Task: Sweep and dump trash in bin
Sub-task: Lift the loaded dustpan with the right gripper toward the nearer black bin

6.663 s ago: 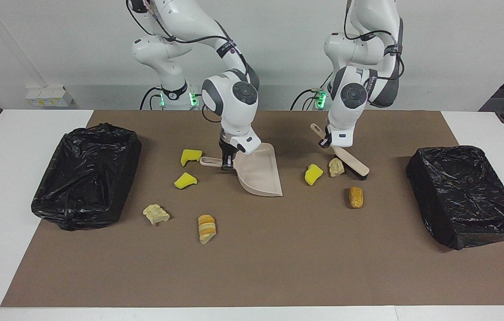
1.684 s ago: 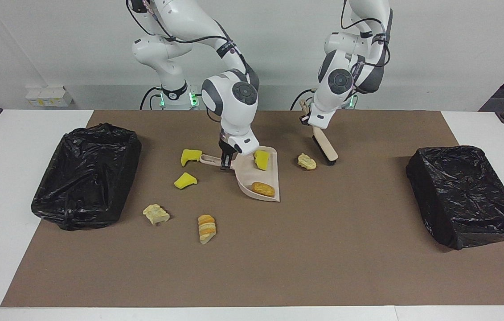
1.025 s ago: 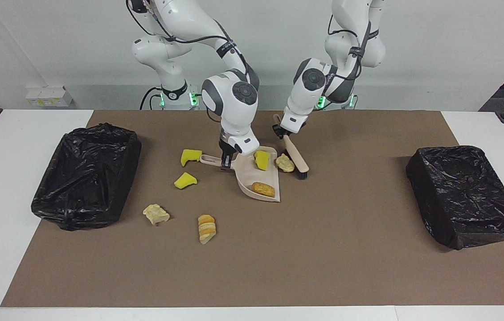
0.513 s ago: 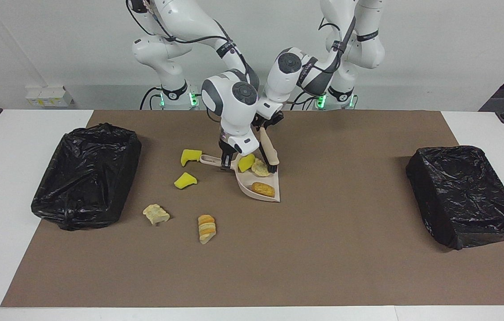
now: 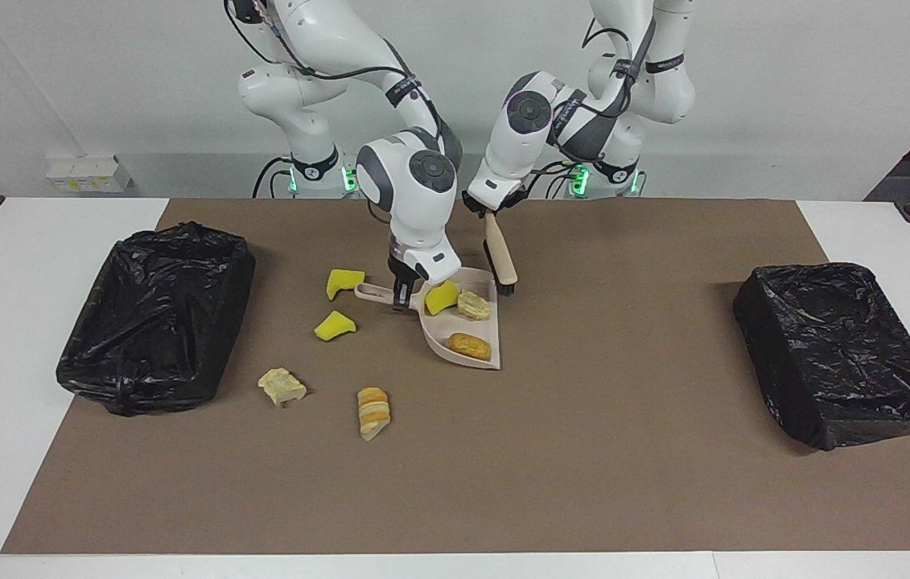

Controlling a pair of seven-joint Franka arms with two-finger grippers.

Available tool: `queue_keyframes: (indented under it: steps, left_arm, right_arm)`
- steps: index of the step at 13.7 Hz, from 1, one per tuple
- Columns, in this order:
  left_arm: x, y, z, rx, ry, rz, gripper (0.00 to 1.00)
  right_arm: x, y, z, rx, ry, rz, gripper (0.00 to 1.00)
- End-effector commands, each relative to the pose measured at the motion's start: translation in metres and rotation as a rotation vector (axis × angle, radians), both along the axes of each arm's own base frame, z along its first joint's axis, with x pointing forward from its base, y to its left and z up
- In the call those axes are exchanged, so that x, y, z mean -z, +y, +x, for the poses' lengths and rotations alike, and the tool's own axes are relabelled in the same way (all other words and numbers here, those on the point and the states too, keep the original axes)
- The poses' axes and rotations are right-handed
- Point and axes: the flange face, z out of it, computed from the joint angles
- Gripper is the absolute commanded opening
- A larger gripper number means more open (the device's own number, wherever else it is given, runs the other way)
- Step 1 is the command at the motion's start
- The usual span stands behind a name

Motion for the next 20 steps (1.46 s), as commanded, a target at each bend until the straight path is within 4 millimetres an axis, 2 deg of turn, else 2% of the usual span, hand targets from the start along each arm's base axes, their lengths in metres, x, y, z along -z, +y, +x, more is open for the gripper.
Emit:
queue_keyframes:
  steps: [1, 2, 4, 7, 9, 10, 11, 12, 13, 16, 19, 20]
  left_arm:
    - [-0.007, 0.013, -0.012, 0.048, -0.024, 0.035, 0.0]
    - [-0.007, 0.015, -0.018, 0.052, -0.023, 0.039, 0.0]
    - [-0.006, 0.01, -0.05, 0.087, -0.04, 0.049, 0.0]
    - [-0.002, -0.002, -0.091, 0.084, -0.062, 0.065, 0.0]
    - [0.006, -0.018, -0.117, 0.098, -0.076, 0.063, 0.0]
    - [0.014, -0.023, -0.129, 0.093, -0.087, 0.059, 0.0]
    - [0.024, -0.032, -0.149, 0.117, -0.107, 0.042, 0.0]
    - [0.034, -0.035, -0.158, 0.116, -0.125, 0.028, 0.0]
    - [0.041, -0.037, -0.158, 0.112, -0.124, 0.029, 0.0]
    - [0.061, -0.042, -0.157, 0.096, -0.103, 0.033, 0.0]
    - [0.091, -0.049, -0.157, 0.094, -0.087, 0.058, 0.0]
    - [0.094, -0.051, -0.155, 0.097, -0.088, 0.054, 0.02]
  right_arm:
    - [-0.009, -0.013, 0.007, 0.004, -0.008, 0.084, 0.0]
    - [-0.015, -0.019, 0.013, -0.013, -0.009, 0.099, 0.0]
    - [-0.029, -0.052, 0.028, -0.026, 0.005, 0.153, 0.0]
    - [-0.072, -0.094, 0.054, -0.072, 0.042, 0.165, 0.0]
    - [-0.096, -0.131, 0.066, -0.077, 0.065, 0.161, 0.0]
    - [-0.107, -0.152, 0.071, -0.073, 0.08, 0.158, 0.0]
    - [-0.122, -0.173, 0.075, -0.053, 0.087, 0.149, 0.0]
    - [-0.141, -0.195, 0.079, -0.029, 0.081, 0.14, 0.0]
    - [-0.154, -0.229, 0.083, -0.002, 0.084, 0.141, 0.0]
    - [-0.167, -0.319, 0.085, 0.031, 0.067, 0.126, 0.0]
    - [-0.177, -0.399, 0.075, 0.043, 0.087, -0.05, 0.0]
    - [-0.18, -0.426, 0.069, 0.036, 0.102, -0.116, 0.0]
